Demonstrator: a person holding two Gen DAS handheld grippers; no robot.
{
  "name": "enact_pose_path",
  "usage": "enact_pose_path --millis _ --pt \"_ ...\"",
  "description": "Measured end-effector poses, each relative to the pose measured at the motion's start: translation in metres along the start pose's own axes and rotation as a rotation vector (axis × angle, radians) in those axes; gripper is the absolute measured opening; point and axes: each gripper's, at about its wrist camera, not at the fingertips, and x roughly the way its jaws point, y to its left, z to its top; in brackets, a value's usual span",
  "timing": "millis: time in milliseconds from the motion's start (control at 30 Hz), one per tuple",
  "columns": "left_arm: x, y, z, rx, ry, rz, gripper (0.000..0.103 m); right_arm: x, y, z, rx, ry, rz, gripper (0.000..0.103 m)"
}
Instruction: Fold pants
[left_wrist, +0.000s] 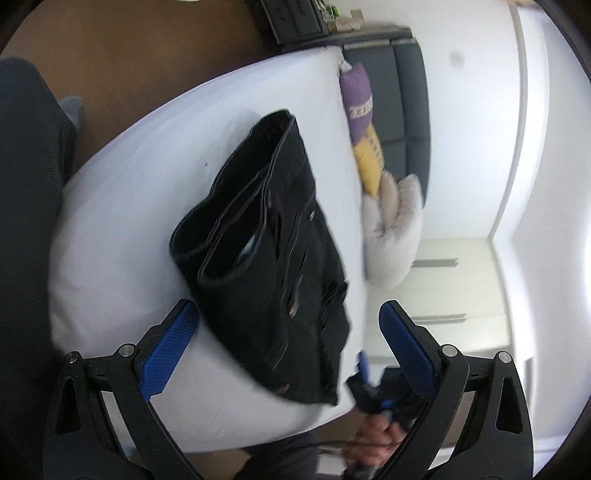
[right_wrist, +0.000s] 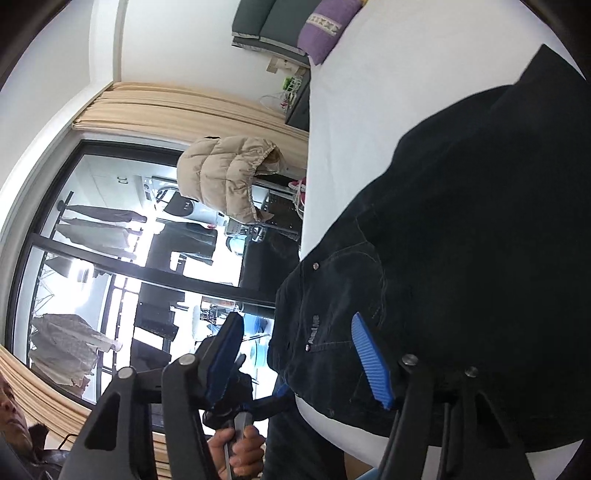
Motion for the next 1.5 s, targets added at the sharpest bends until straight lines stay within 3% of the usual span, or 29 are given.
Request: enact_pose_path --millis 167,233,300,367,500,667,767,900,1100,1133,1167,1200,1267,1300,1400,1500 --pt "0.003 0.015 0.013 -0.064 -0.027 -0.066 0.097 -0.003 -0.003 0.005 -0.005 0.025 -0.066 0.056" --pt "0.003 0.016 0.017 -0.067 -0.015 -0.075 0.085 0.002 -0.001 0.011 -0.014 0.049 -0.111 0.049" --pt "-0.002 0.016 0.015 -0.07 0.015 -0.077 0.054 0.01 -0.001 0.019 -0.021 0.09 -0.18 0.032" --pt "0.006 0.014 0.011 -0.055 0.051 -0.057 0.031 0.021 -0.002 0.029 -0.024 0.13 -0.239 0.021" --pt "0.007 -0.003 0.007 0.031 0.067 -0.014 0.024 0.046 0.005 0.039 -0.07 0.2 -0.287 0.018" --pt "0.011 -0.03 0.004 0.127 0.066 0.029 0.023 0.078 -0.007 0.046 -0.079 0.27 -0.358 0.018" --pt "0.015 -0.05 0.001 0.203 0.067 0.059 0.021 0.091 -0.028 0.043 -0.066 0.306 -0.47 0.0" --pt "0.023 -0.08 -0.004 0.312 0.07 0.097 0.021 0.086 -0.041 0.038 -0.019 0.27 -0.444 0.0" --pt "0.056 -0.144 -0.023 0.499 0.1 0.124 0.021 0.08 -0.039 0.031 -0.058 0.244 -0.432 0.0" --pt "0.061 -0.153 -0.028 0.53 0.109 0.128 0.021 0.077 -0.036 0.033 -0.044 0.245 -0.413 0.001" --pt "0.068 -0.166 -0.035 0.572 0.119 0.135 0.021 0.07 -0.033 0.036 -0.03 0.24 -0.391 0.016" --pt "0.078 -0.18 -0.042 0.621 0.13 0.144 0.021 0.06 -0.028 0.04 -0.031 0.214 -0.377 0.043" --pt "0.096 -0.201 -0.06 0.707 0.158 0.16 0.021 0.031 -0.011 0.046 -0.042 0.124 -0.307 0.077" --pt "0.107 -0.209 -0.07 0.754 0.178 0.173 0.021 0.021 -0.004 0.05 -0.043 0.104 -0.271 0.084" --pt "0.139 -0.227 -0.102 0.862 0.237 0.212 0.021 -0.004 0.017 0.061 -0.062 0.125 -0.157 0.088" --pt "0.173 -0.239 -0.14 0.989 0.286 0.255 0.021 -0.02 0.039 0.07 -0.134 0.161 -0.122 0.088"
